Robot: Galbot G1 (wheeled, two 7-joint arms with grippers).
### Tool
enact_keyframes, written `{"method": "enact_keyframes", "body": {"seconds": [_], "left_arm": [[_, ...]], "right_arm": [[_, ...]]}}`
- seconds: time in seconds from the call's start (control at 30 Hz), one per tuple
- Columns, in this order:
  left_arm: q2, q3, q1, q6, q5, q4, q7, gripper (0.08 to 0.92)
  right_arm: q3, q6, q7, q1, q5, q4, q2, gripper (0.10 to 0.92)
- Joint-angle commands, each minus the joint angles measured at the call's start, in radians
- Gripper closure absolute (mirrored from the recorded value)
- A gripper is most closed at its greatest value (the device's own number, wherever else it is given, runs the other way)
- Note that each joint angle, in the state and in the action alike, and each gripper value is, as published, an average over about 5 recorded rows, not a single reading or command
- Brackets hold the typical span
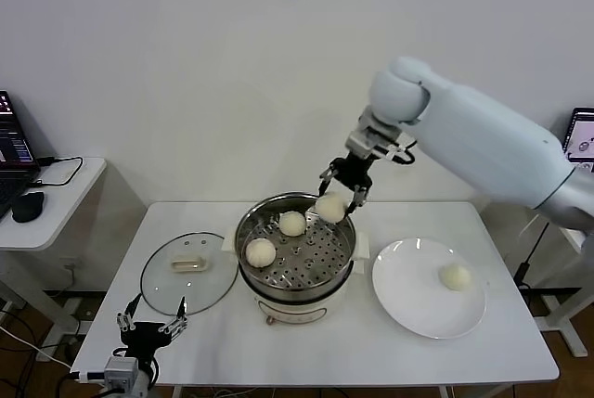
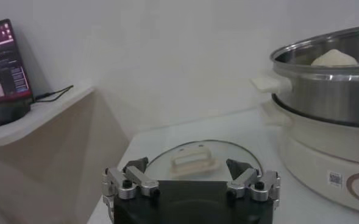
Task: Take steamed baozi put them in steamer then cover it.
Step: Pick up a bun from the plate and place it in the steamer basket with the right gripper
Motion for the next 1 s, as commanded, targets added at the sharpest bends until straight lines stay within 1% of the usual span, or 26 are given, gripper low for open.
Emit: {"method": "enact_keyframes", "body": {"seconds": [0.03, 0.4, 0.7, 0.83, 1.0], "left_arm": [[0.0, 0.0, 0.001, 0.0, 0.0, -0.003, 0.0, 0.177], [-0.008, -0.005, 0.007, 0.002, -0.007, -0.018, 0.001, 0.177], [-0.011, -0.009, 0.015, 0.002, -0.007, -0.014, 0.0, 0.177], [-0.014, -0.011, 0.013, 0.002, -0.009, -0.015, 0.001, 0.177], [-0.013, -0.007, 0.009, 0.004, -0.009, -0.011, 0.002, 0.177]], "right_arm": [[-0.042, 0.19, 0.043, -0.034, -0.22, 0.159, 0.026, 0.407], [-0.042, 0.216, 0.082, -0.119, -0.355, 0.2, 0.075, 0.407], [0.021, 0.269, 0.104, -0.214, -0.529, 0.125, 0.126, 0.408], [0.021, 0.271, 0.113, -0.23, -0.534, 0.106, 0.155, 0.406], [0.005, 0.252, 0.11, -0.247, -0.496, 0.119, 0.172, 0.407]]}}
